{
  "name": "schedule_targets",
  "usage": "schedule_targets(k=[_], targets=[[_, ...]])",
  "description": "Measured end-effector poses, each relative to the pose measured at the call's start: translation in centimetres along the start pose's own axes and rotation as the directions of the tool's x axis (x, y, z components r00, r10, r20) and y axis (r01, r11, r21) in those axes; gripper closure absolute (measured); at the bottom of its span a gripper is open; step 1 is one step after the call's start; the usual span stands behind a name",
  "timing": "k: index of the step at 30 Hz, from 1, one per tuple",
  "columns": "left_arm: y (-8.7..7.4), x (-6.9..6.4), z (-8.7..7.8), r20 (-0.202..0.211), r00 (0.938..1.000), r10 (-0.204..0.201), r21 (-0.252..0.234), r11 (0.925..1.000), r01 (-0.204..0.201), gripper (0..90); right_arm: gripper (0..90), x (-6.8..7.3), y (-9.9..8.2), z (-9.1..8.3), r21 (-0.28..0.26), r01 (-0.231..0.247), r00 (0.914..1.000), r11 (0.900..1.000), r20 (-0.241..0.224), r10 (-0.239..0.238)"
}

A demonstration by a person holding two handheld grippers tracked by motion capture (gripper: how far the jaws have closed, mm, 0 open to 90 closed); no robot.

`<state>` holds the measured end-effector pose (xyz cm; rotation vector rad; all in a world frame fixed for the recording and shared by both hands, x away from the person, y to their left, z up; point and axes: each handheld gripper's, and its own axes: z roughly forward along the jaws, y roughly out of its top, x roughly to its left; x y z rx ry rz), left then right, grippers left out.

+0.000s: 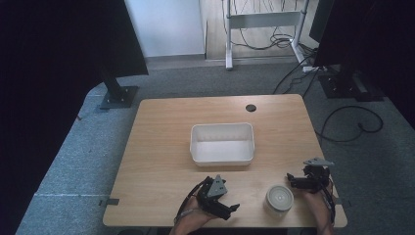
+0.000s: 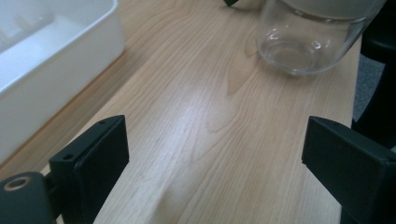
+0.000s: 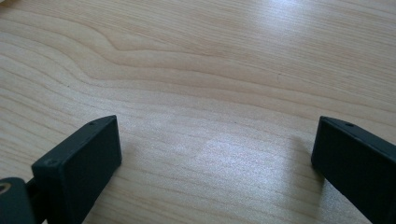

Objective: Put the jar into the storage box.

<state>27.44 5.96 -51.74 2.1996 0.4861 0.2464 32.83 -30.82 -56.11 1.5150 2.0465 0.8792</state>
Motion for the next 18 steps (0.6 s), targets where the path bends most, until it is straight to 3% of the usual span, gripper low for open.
schedule_targets(k=[18], targets=[[2.1, -1.8, 3.1, 0.062, 0.9973, 0.041, 0.006, 0.9991, -0.041, 5.1, 1.2, 0.0, 0.0, 0.0, 0.000, 0.001, 1.0000, 1.0000, -0.001, -0.001]])
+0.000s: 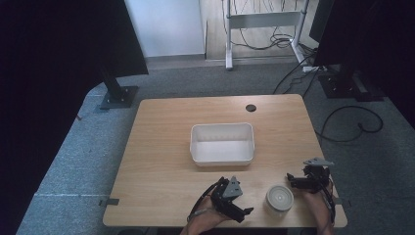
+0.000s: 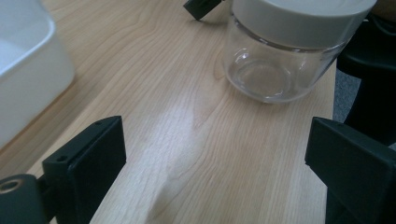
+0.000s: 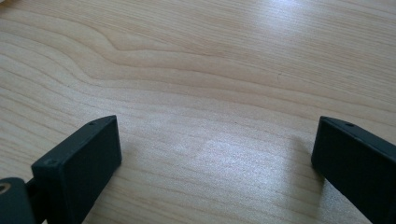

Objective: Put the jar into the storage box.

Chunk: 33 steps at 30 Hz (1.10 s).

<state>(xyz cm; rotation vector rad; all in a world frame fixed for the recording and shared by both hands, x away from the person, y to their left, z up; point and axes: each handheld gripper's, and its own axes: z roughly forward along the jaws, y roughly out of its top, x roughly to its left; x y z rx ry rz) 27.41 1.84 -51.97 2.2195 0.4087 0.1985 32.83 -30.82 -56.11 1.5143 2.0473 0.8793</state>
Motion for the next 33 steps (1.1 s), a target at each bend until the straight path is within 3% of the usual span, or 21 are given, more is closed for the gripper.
schedule_targets(k=[20, 33], targets=[[2.1, -2.0, 3.8, 0.087, 0.9954, 0.039, 0.004, 0.9992, -0.040, 3.4, 1.1, 0.0, 0.0, 0.0, 0.000, 0.002, 1.0000, 1.0000, -0.001, -0.002], [3.2, -2.8, 5.7, 0.088, 0.9939, 0.066, 0.013, 0.9977, -0.067, 3.6, 1.0, 0.0, 0.0, 0.0, 0.000, 0.004, 1.0000, 1.0000, -0.003, -0.004]])
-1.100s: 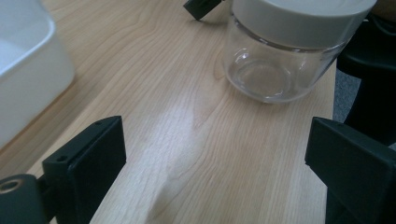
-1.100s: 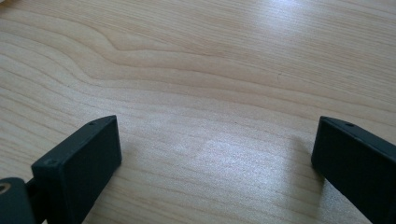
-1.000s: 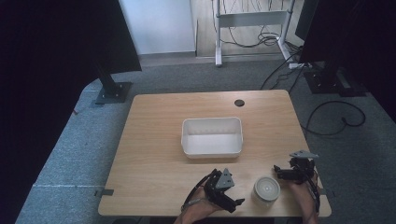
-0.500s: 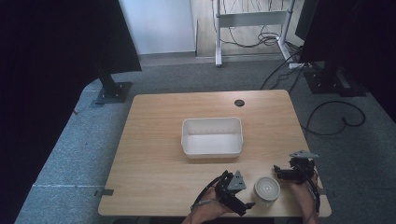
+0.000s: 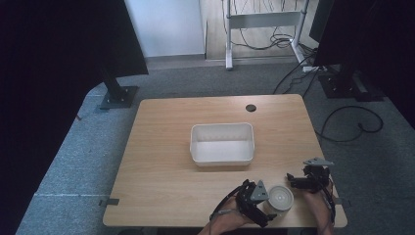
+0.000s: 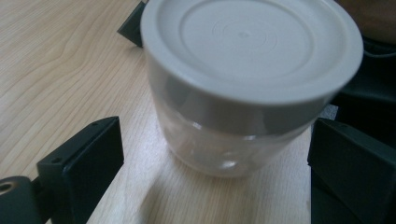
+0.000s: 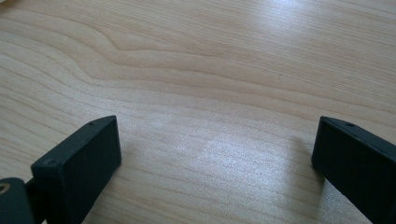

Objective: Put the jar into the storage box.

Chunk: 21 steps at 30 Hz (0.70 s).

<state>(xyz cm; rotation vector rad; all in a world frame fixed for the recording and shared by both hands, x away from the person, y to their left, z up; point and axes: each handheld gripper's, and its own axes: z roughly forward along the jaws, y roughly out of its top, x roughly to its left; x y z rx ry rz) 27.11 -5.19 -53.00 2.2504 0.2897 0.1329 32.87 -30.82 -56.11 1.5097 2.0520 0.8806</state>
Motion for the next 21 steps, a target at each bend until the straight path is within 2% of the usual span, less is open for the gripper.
schedule_targets(k=[8, 21], targets=[[0.7, -0.5, 1.1, 0.007, 0.9999, 0.008, 0.000, 1.0000, -0.008, 5.3, 1.0, 0.0, 0.0, 0.0, 0.000, 0.001, 1.0000, 1.0000, -0.002, -0.001], [1.8, -0.9, 2.8, -0.010, 0.9998, 0.015, 0.020, 0.9997, -0.015, 9.3, 0.9, 0.0, 0.0, 0.0, 0.000, 0.002, 1.0000, 1.0000, -0.003, -0.002]])
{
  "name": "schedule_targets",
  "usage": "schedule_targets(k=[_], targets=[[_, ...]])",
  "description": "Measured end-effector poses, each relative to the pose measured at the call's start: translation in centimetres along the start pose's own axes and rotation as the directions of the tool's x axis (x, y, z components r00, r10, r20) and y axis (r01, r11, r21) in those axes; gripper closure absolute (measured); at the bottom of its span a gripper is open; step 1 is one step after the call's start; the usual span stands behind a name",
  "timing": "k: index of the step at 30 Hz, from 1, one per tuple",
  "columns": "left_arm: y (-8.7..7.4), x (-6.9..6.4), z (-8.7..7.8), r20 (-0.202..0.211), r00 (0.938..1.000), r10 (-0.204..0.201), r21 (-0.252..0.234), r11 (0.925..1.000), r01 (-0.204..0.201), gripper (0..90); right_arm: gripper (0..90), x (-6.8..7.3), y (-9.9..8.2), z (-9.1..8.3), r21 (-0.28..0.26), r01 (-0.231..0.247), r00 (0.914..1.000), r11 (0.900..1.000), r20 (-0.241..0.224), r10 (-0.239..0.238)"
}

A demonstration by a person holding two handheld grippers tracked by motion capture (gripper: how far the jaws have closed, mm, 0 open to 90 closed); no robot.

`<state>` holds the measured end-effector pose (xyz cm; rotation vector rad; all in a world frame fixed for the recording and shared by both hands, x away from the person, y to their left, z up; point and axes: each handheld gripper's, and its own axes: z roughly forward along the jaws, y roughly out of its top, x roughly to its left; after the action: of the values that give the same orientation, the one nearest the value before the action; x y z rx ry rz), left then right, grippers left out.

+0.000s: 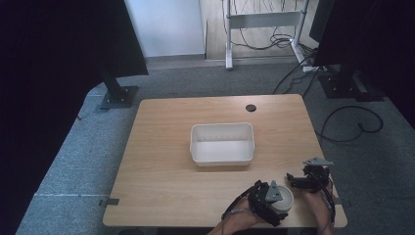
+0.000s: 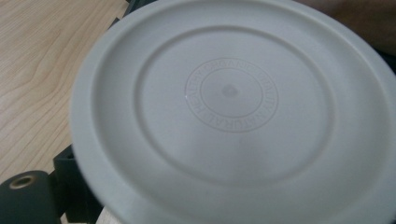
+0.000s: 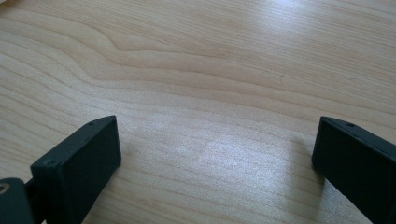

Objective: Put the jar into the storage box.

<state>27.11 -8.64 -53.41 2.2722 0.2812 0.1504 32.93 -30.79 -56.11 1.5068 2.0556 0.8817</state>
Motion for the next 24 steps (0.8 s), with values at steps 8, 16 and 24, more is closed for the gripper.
schedule_targets(k=[8, 16, 24], targets=[[0.3, -0.1, -0.1, -0.021, 0.9995, -0.023, 0.012, 0.9997, 0.023, 9.7, 0.9, 0.0, 0.0, 0.0, -0.001, 0.001, 1.0000, 1.0000, -0.001, -0.001], [0.8, -0.1, -1.1, -0.029, 0.9995, -0.009, 0.001, 1.0000, 0.009, 9.7, 0.9, 0.0, 0.0, 0.0, -0.001, 0.002, 1.0000, 1.0000, -0.002, -0.002], [0.9, 0.1, -1.7, -0.048, 0.9988, 0.002, 0.000, 1.0000, -0.002, 9.8, 0.9, 0.0, 0.0, 0.0, -0.001, 0.002, 1.0000, 1.0000, -0.001, -0.002]])
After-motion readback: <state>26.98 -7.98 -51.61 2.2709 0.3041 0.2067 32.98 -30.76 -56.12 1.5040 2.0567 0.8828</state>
